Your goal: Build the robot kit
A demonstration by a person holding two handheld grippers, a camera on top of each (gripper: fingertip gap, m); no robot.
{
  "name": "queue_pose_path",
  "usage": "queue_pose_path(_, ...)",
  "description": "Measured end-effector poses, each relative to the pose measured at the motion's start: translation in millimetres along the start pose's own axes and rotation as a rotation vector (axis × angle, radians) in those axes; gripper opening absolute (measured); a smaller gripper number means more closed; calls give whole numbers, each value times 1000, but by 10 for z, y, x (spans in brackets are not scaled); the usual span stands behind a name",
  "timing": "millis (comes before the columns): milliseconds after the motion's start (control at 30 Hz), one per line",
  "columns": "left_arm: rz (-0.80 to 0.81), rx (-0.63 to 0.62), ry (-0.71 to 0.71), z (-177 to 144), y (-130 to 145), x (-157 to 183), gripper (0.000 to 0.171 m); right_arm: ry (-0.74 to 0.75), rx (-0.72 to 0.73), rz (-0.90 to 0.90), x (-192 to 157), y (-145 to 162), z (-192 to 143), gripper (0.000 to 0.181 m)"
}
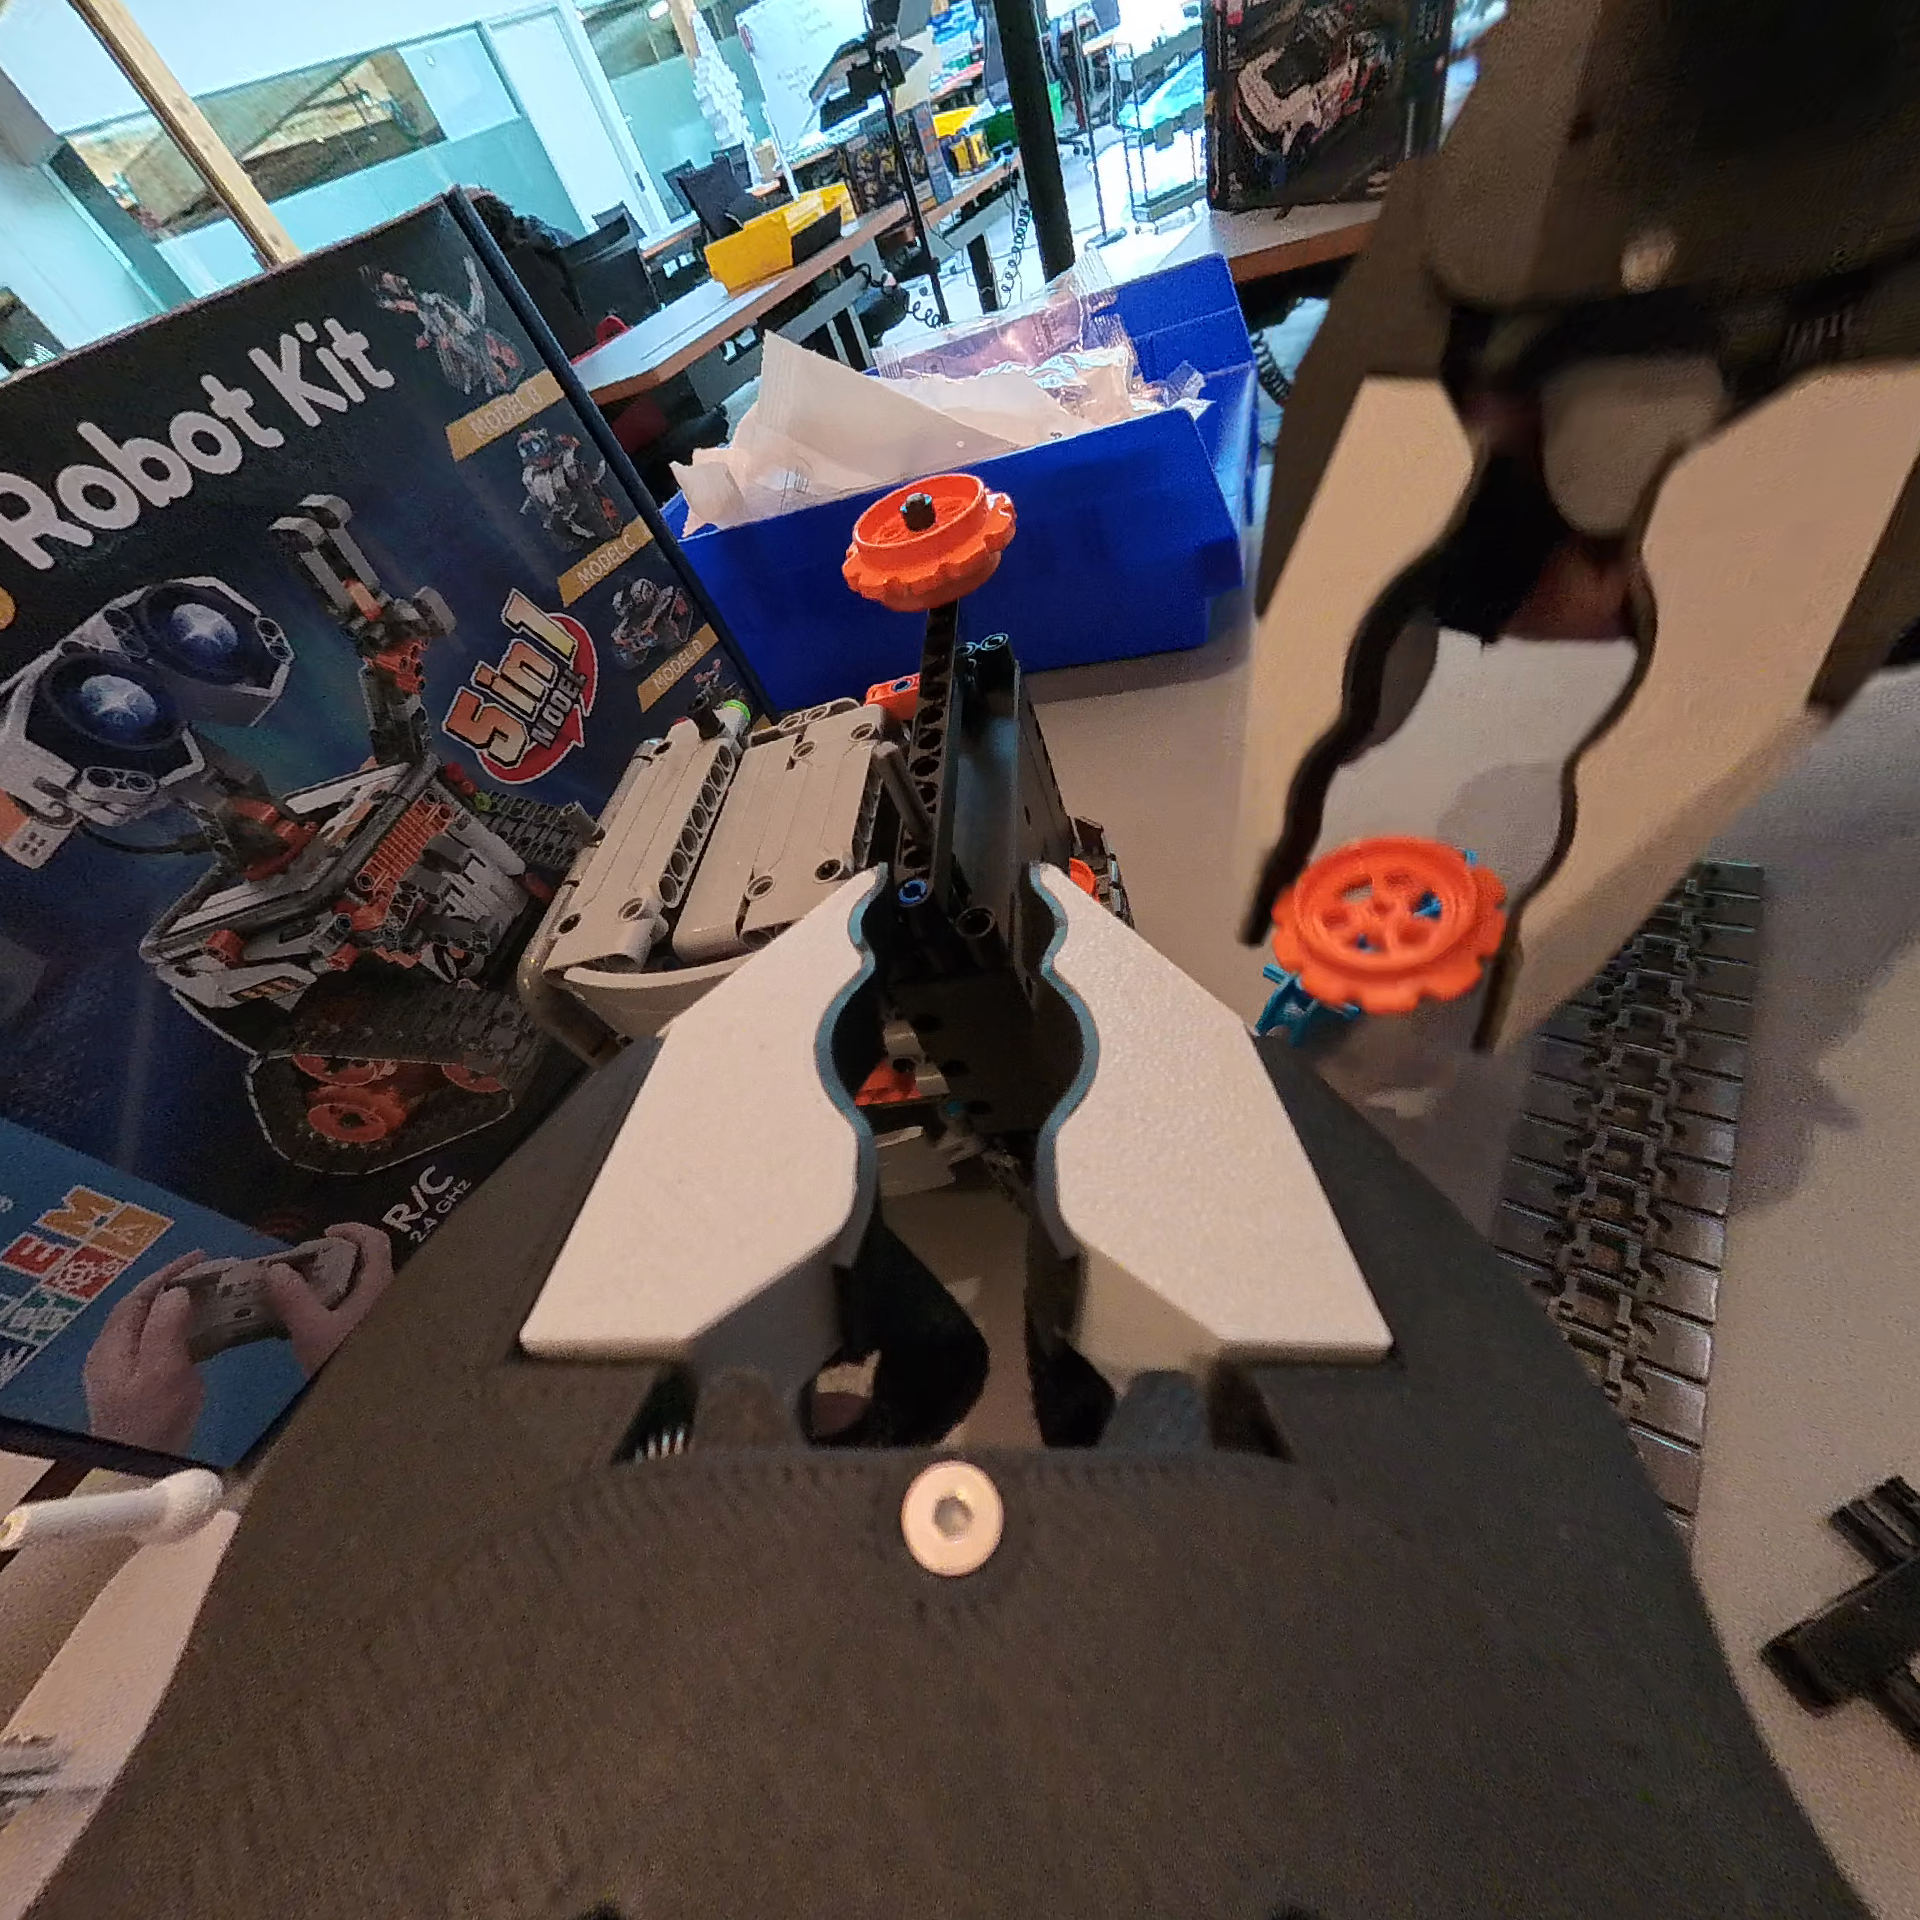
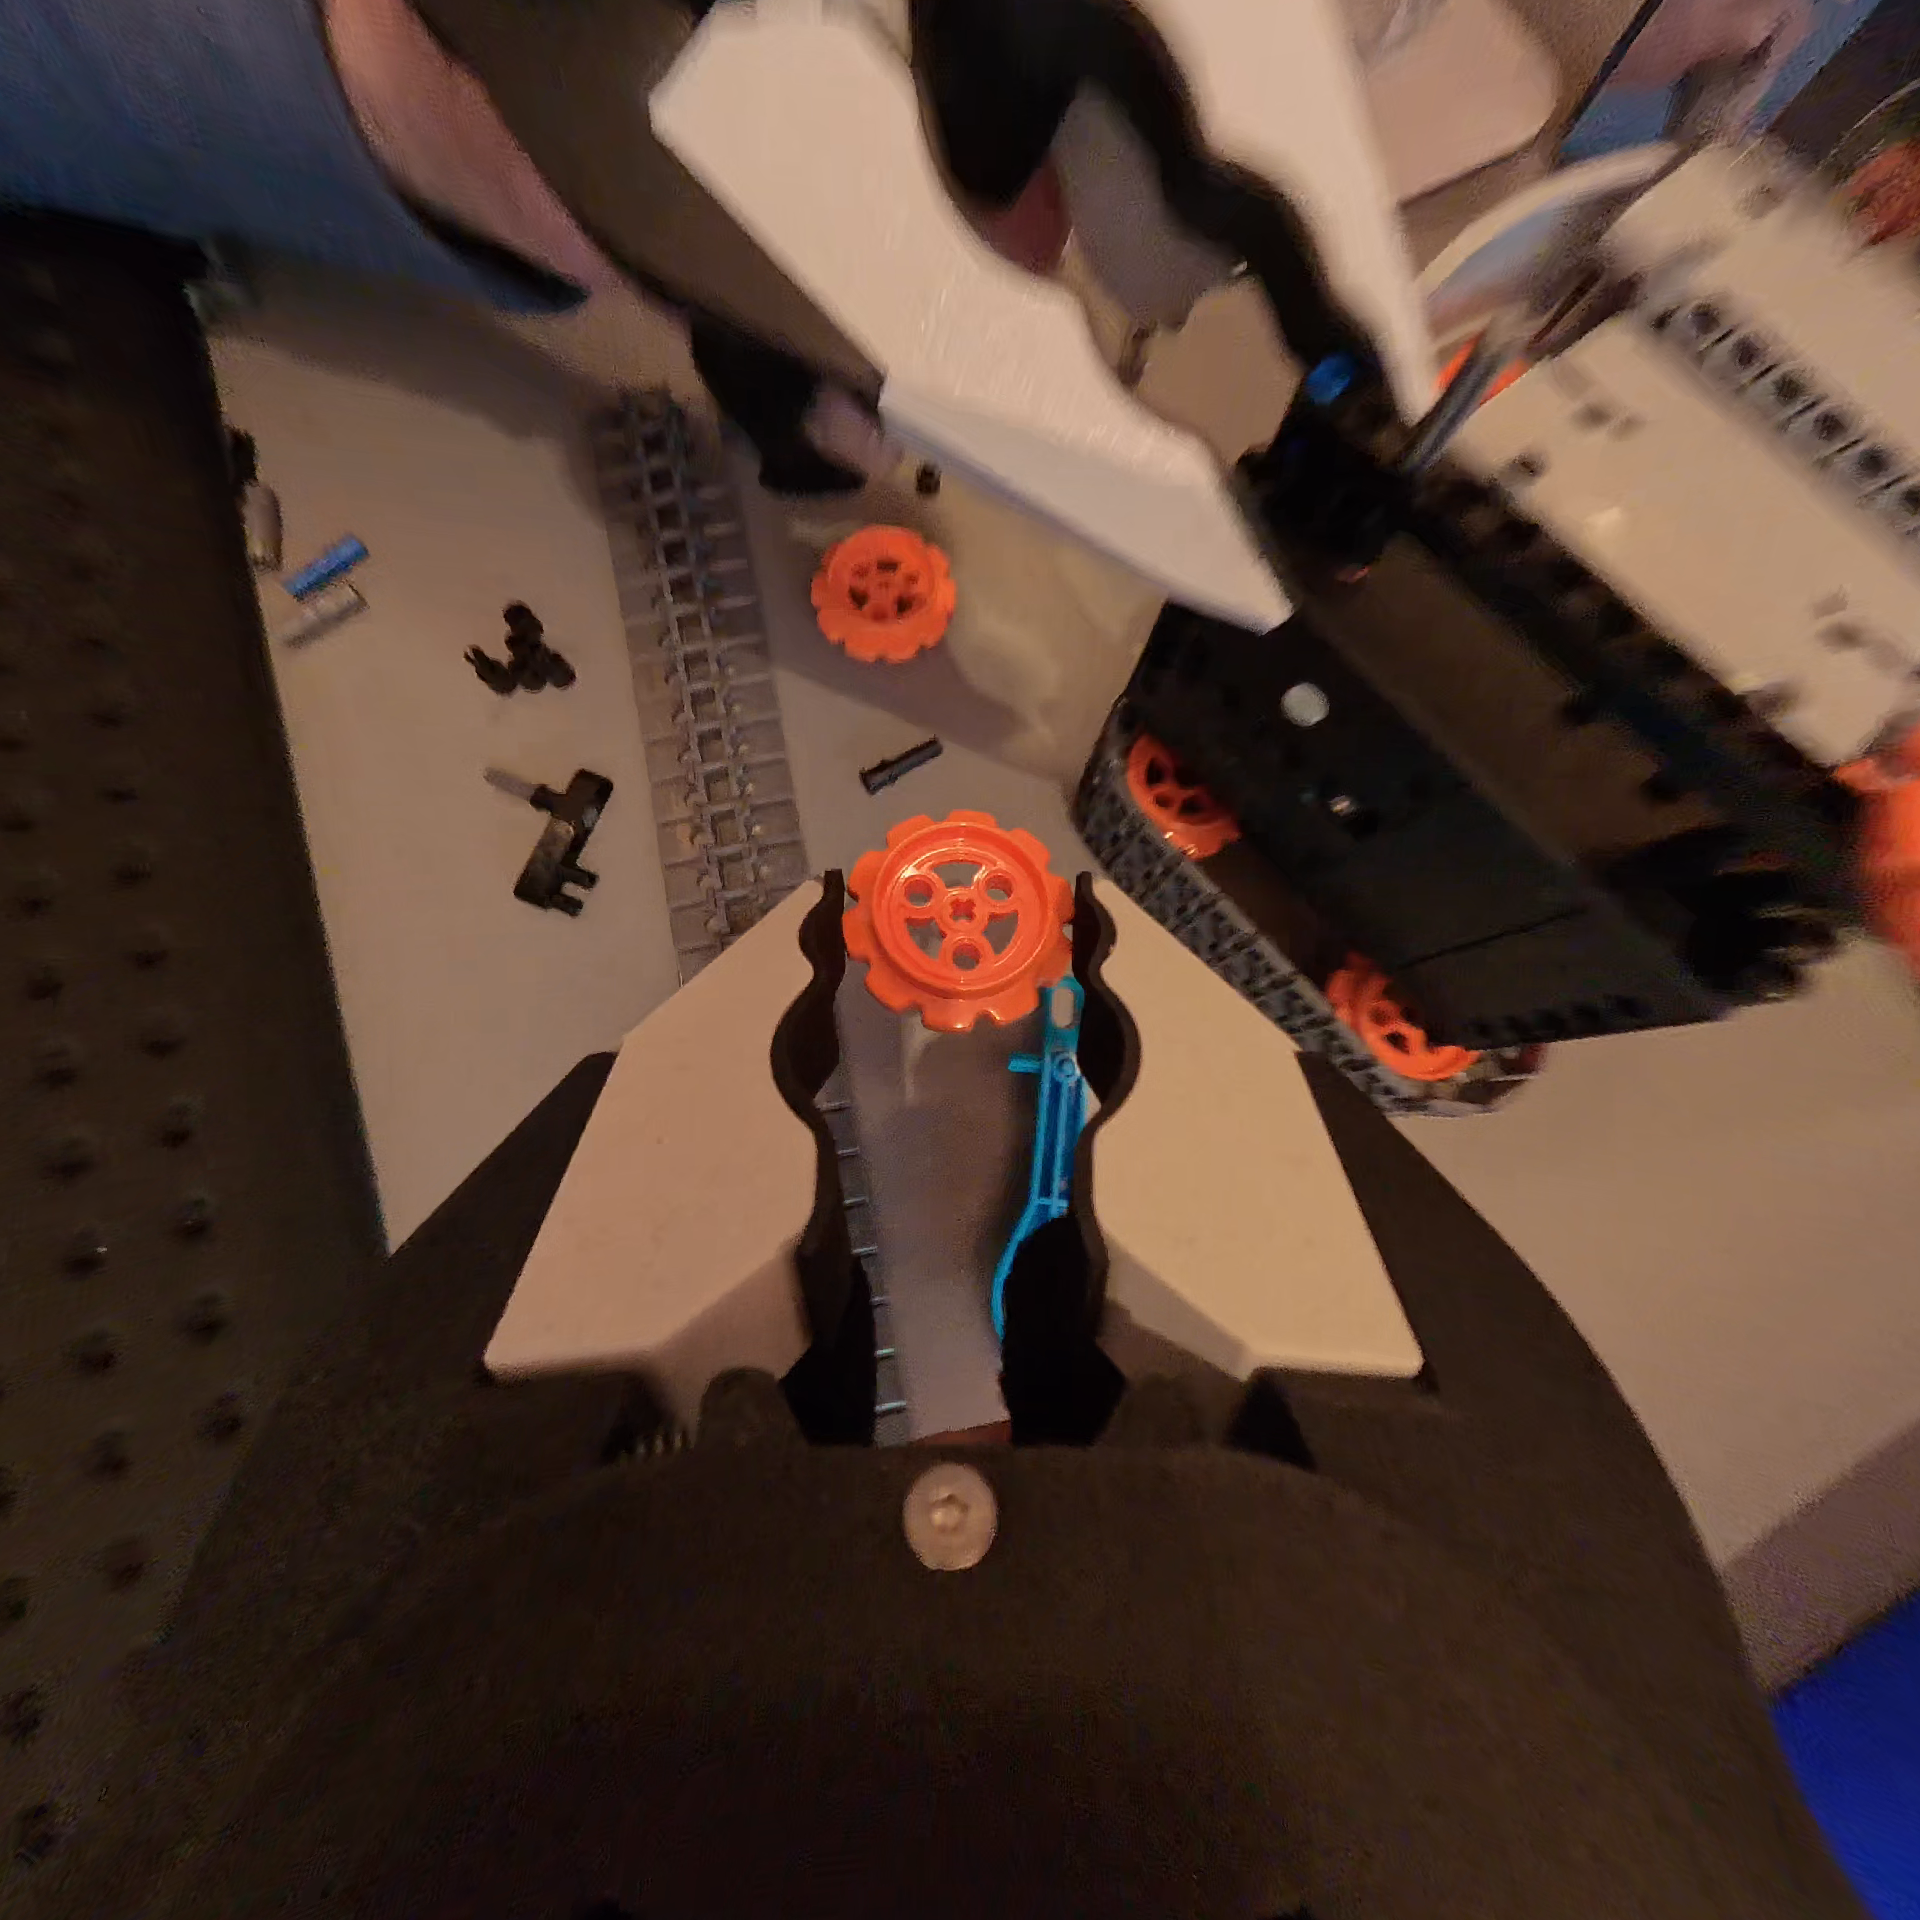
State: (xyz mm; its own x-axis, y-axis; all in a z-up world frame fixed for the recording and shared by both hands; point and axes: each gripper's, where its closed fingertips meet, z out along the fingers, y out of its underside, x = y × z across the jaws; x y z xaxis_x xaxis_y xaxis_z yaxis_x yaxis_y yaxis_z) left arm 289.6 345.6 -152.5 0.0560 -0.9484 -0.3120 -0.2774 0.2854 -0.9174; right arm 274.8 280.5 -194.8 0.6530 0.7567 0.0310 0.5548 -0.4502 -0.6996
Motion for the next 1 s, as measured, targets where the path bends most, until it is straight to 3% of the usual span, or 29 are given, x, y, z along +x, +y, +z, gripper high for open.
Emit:
queue_pose_path(233,10,-1,-3,-11,6,-13,22,-5,-65,5,-195,304,463,42)
queue_pose_path(367,5,5,7,-9,3,0,22,-2,-56,36,-289,329,574,66)
queue_pose_path(600,13,-5,7,-5,5,2,23,144,52,22,-303,218,180,69)
queue_pose_path(867,68,1,-27,-81,-62,-22,45,361,275,2,-363,143,-426,53)
queue_pose_path(1000,114,25,-167,-344,-245,-115,58,468,346,-28,-431,278,-509,46)
